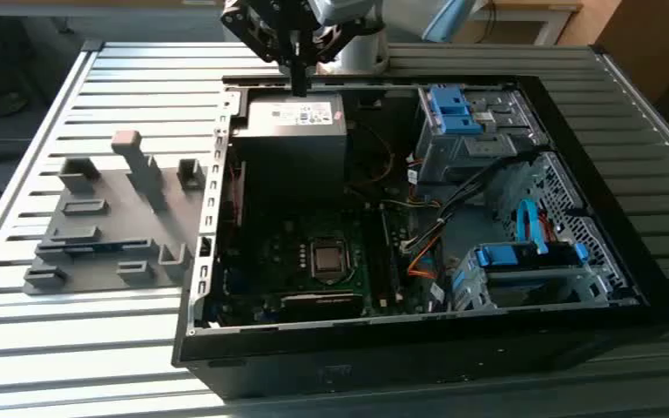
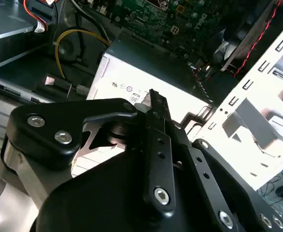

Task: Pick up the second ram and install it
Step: 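Reach for the second ram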

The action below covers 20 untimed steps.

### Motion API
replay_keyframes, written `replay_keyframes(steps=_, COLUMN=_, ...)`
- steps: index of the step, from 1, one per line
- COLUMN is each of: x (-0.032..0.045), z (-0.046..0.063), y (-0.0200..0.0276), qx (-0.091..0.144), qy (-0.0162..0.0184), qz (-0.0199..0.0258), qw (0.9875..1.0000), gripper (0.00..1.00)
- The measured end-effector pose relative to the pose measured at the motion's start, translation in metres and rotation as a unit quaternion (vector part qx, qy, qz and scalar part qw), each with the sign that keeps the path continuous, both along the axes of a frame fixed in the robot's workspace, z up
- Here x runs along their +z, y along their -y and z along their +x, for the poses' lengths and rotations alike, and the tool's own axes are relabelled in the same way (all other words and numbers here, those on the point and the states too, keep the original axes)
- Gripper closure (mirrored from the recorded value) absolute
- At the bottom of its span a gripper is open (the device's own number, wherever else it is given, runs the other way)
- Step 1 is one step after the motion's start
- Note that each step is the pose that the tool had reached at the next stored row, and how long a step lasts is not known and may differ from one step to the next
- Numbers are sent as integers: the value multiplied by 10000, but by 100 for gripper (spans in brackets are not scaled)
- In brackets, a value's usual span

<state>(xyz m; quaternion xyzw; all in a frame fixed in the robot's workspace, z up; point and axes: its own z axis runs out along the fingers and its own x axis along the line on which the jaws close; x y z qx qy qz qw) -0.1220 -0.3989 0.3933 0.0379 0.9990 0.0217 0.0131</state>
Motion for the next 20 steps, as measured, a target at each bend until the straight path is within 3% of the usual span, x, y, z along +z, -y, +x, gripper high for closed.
replay_keyframes(steps=20, x=0, z=-69, y=0, qx=0, qy=0, qz=0, qw=10000, gripper=89)
